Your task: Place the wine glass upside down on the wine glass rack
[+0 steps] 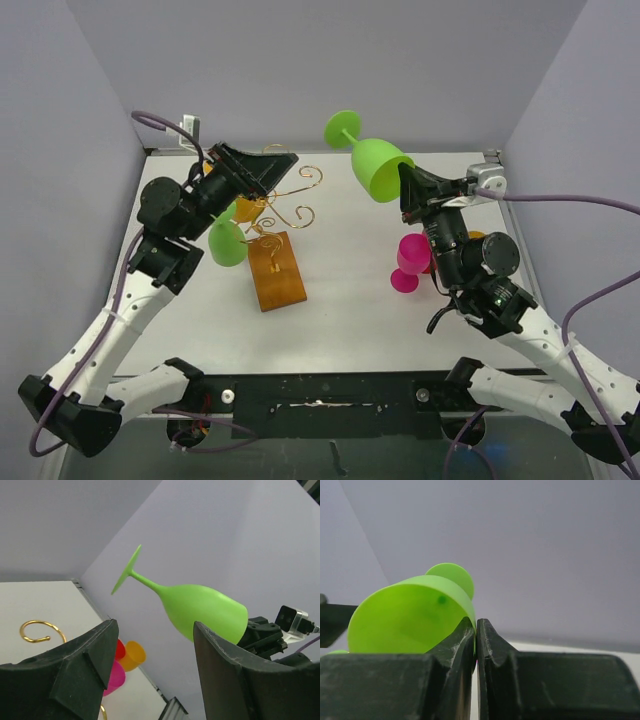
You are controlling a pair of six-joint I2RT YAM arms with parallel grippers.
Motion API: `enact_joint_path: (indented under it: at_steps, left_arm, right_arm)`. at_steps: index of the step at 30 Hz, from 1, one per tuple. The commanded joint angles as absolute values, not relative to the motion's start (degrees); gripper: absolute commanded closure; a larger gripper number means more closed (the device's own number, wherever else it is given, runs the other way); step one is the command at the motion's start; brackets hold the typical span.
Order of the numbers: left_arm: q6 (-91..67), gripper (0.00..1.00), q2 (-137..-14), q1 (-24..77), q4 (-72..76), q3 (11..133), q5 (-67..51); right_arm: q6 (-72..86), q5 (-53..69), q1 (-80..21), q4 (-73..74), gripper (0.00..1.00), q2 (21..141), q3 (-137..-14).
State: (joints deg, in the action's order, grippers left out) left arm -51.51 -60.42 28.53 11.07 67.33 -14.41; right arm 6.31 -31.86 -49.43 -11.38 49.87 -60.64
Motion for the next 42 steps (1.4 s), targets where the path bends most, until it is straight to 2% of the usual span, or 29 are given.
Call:
enact_joint_path:
  at_steps: [1,9,16,21,28,38,42]
  left_arm:
    - [-62.5,0.42,-63.3,29.4,25.4,69.5,-19.0]
    - [-68.1,0.42,-65.2,33.9,33.5,68.7,-12.2]
    - [-71.7,0.44,-66.4,37.7,31.9,68.5,-4.4]
    - [-71.4,0.55,-65.3,37.8,31.4,67.4,0.1]
    - [-69.8,0.60,-62.5,37.8,30.8,66.1,7.1]
    - [-70.0,0.82,-62.8,37.8,31.3,67.7,7.3]
    - [-71.0,0.85,-63.4,37.8,32.1,67.7,6.4]
  right_arm:
    - [3.5,-22.8,-49.3,-30.1,0.97,49.9,-58.9]
    - [6.9,-15.6,-49.7,-42.2,0.97,51.7,-55.5]
    - [9.0,-10.9,-50.2,-46.1,0.97,55.5,-56.1]
    - [9.7,-9.4,-50.4,-47.0,0.97,57.8,-56.2]
    - [12.2,-8.2,-50.6,-48.2,0.97,57.7,-54.5]
    - [13.7,-5.4,-50.6,-47.6,0.96,57.9,-54.6]
    - [13.8,-4.0,-50.6,-45.7,0.96,57.9,-55.4]
